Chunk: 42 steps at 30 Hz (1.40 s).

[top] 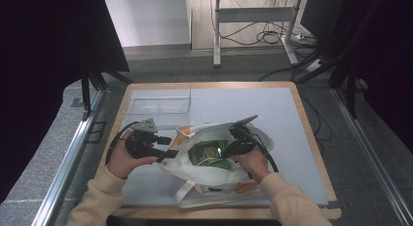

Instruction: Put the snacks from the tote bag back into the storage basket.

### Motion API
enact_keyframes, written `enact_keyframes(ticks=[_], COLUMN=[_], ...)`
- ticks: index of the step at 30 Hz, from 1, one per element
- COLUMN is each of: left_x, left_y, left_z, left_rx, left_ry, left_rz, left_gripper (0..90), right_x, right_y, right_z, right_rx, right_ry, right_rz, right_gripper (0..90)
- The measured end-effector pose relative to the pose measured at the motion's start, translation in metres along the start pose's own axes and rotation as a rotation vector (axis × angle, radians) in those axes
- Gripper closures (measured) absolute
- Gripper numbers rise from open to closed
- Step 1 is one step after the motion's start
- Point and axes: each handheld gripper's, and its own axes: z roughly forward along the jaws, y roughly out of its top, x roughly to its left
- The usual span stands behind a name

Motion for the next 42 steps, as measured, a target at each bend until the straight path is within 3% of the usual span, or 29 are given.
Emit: enact_keyframes(ticks=[16, 25, 33, 42], left_x=[0.002, 0.002, 0.003, 0.002], left_y=[-0.001, 0.0, -0.001, -0.001], left_z=[0.0, 0.0, 0.001, 0.001], left_rx=[0.0, 0.003, 0.004, 0.003], left_ry=[0.001, 0.002, 0.002, 0.003], left_rz=[0.003, 0.004, 0.001, 0.003], left_gripper=[40.2, 40.2, 40.2, 40.2], right_x=[0.002, 0.002, 0.004, 0.002], right_y=[-0.007, -0.008, -0.006, -0.011], right_z=[-0.013, -0.03, -0.045, -0.042], right_rx=[0.004, -0.031, -0.028, -0.019], right_ry=[-0.009, 0.004, -0.015, -0.024], right_rz=[-0.017, -0.045, -0.06, -0.053], right_gripper=[88.7, 88.8, 88.8, 88.8])
